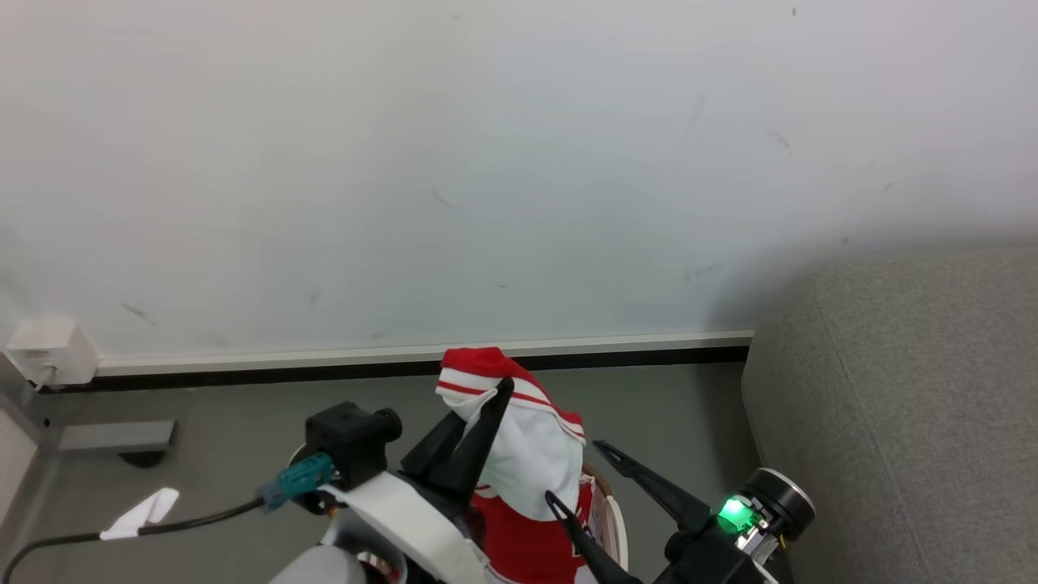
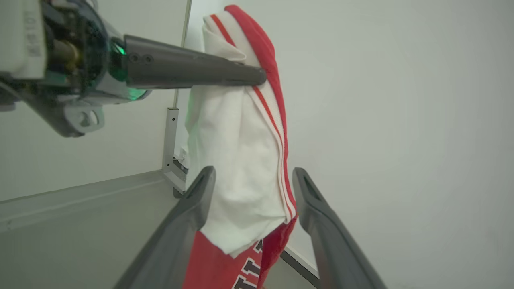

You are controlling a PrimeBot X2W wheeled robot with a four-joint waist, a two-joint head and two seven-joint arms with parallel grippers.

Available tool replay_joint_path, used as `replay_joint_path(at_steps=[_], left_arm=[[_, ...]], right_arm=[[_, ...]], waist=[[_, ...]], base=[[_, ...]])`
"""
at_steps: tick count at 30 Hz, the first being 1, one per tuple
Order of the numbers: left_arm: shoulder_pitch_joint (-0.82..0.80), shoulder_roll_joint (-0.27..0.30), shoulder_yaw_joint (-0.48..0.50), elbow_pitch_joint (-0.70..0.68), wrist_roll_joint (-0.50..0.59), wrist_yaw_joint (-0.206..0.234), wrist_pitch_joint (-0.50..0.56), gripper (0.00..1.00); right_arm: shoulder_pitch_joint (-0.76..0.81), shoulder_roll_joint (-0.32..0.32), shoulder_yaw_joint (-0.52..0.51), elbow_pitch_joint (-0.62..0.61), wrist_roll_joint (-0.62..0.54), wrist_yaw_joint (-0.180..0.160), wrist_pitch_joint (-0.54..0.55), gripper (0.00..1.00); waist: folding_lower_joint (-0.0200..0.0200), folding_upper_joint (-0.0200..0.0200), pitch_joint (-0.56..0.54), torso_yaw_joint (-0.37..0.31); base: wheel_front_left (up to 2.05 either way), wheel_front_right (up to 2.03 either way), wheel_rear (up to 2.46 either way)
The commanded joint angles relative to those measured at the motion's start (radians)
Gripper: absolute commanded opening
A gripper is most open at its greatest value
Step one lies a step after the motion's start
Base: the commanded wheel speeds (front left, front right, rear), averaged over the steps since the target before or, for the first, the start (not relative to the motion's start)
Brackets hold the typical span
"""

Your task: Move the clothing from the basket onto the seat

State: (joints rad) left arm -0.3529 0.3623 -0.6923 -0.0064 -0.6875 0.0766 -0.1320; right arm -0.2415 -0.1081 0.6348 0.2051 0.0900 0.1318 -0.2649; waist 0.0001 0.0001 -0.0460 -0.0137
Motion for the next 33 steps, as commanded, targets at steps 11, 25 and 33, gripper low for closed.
replay_joint_path(at_steps=[11,25,33], left_arm=[[-0.003,-0.032,-0.069,-0.08,0.002,-0.027,0.042,0.0],[-0.002,-0.035,-0.095,-0.06,0.006,-0.025,0.054,0.61],[0.011,-0.019,-0.078,-0.031,0.0,-0.02,0.025,1.0]], right_arm=[[-0.128,0.034,0.023,0.2,-0.085,-0.002,0.001,1.0],[-0.188,0.057,0.066,0.33,0.144,-0.002,0.0,0.0],[-0.186,0.031,-0.015,0.303,0.206,-0.002,0.0,0.0]], waist=[[-0.0001,-0.0001,-0.009,0.02],[-0.0001,-0.0001,-0.01,0.034],[-0.0001,-0.0001,0.002,-0.003]], base=[[0.0,0.0,0.0],[0.0,0.0,0.0],[0.0,0.0,0.0]])
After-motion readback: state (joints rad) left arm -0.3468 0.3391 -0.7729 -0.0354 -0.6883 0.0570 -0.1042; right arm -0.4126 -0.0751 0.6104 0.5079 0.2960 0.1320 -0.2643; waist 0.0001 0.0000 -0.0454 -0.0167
